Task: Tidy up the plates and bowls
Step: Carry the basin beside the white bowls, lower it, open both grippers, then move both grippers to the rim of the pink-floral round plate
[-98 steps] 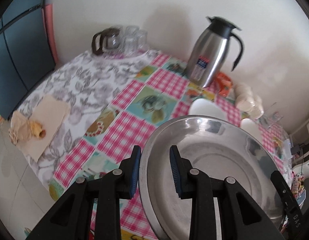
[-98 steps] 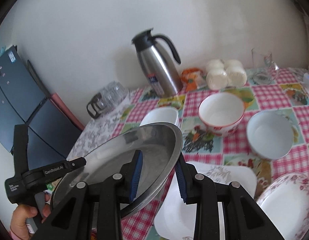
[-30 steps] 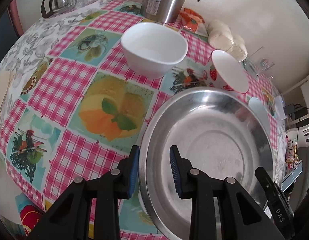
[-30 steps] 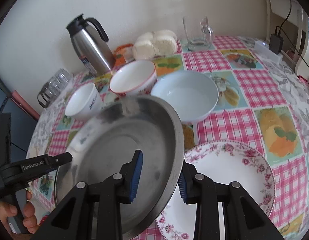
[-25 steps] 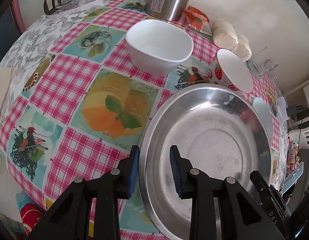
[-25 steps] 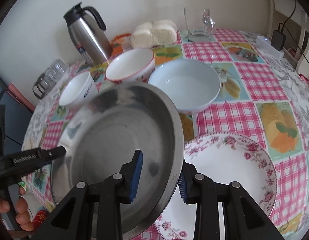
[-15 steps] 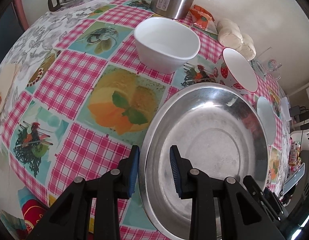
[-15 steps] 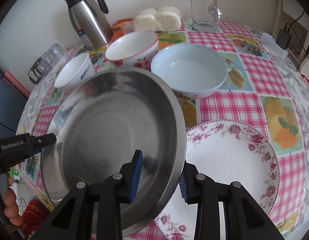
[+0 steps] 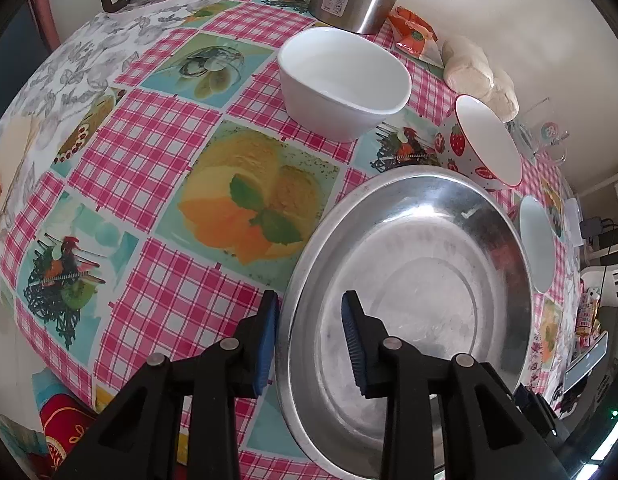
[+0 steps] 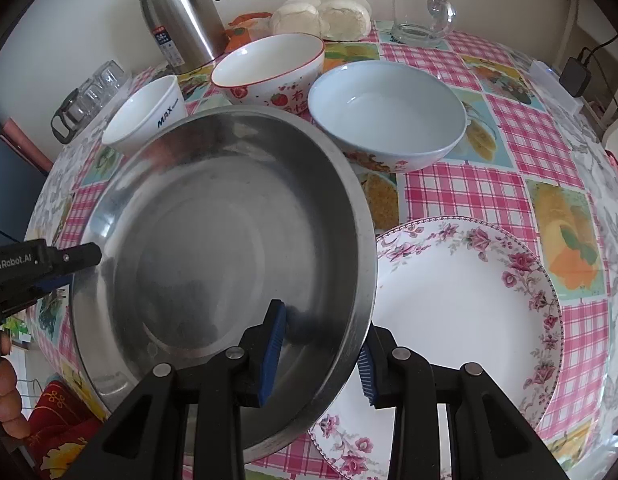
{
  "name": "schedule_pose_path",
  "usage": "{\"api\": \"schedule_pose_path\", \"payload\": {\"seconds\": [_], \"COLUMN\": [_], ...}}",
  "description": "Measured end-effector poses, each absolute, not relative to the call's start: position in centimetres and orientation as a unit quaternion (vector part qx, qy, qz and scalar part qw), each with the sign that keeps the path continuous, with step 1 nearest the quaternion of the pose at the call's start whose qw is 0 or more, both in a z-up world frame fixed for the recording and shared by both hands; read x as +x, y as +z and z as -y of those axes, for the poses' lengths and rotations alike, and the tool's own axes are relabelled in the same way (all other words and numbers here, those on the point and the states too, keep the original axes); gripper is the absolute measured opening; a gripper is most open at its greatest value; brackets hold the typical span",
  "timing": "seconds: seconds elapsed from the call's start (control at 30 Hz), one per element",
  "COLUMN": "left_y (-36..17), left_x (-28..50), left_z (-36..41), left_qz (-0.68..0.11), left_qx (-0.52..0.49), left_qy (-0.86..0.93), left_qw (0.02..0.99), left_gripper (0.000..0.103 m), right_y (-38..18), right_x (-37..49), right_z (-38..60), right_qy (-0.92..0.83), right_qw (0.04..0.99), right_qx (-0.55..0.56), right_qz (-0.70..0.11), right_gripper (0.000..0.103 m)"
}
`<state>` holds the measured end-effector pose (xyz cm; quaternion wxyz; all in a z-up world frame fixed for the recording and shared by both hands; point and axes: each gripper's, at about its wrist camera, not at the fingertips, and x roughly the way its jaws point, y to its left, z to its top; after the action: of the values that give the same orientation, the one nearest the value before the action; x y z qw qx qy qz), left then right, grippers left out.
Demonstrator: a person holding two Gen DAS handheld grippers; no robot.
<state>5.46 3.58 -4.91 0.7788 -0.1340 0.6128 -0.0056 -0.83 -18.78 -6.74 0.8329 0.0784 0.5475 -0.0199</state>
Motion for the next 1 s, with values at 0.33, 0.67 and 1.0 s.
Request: {"api": "schedule_pose_path", "payload": {"seconds": [0.33, 0.67, 1.0], "left_y": [-4.7, -3.4, -2.1], "left_x": [5.6, 6.0, 5.9], "left_z": [-3.6, -4.3, -3.9], "left_qz": [-0.615, -0.598, -0.558], "left_qx": [-0.161, -0.151, -0.103], "left_qy": [-0.027, -0.009, 0.001], "left_qw": [0.772, 0.787, 0.823], "left_gripper": [0.050, 0.067, 0.096], "right_y": [-5.6, -4.1, -3.4], "right_x": [-1.1, -1.4, -1.4], "right_z": [18.9, 19.7, 19.6], "right_qy": [-0.031, -0.063, -0.066], "right_qw": [0.846, 0.869, 0.883], "right_qx": [0.079, 0.083, 0.075], "right_qz": [-0.526, -0.484, -0.458], "right_gripper": [0.058, 0.077, 0.096]}}
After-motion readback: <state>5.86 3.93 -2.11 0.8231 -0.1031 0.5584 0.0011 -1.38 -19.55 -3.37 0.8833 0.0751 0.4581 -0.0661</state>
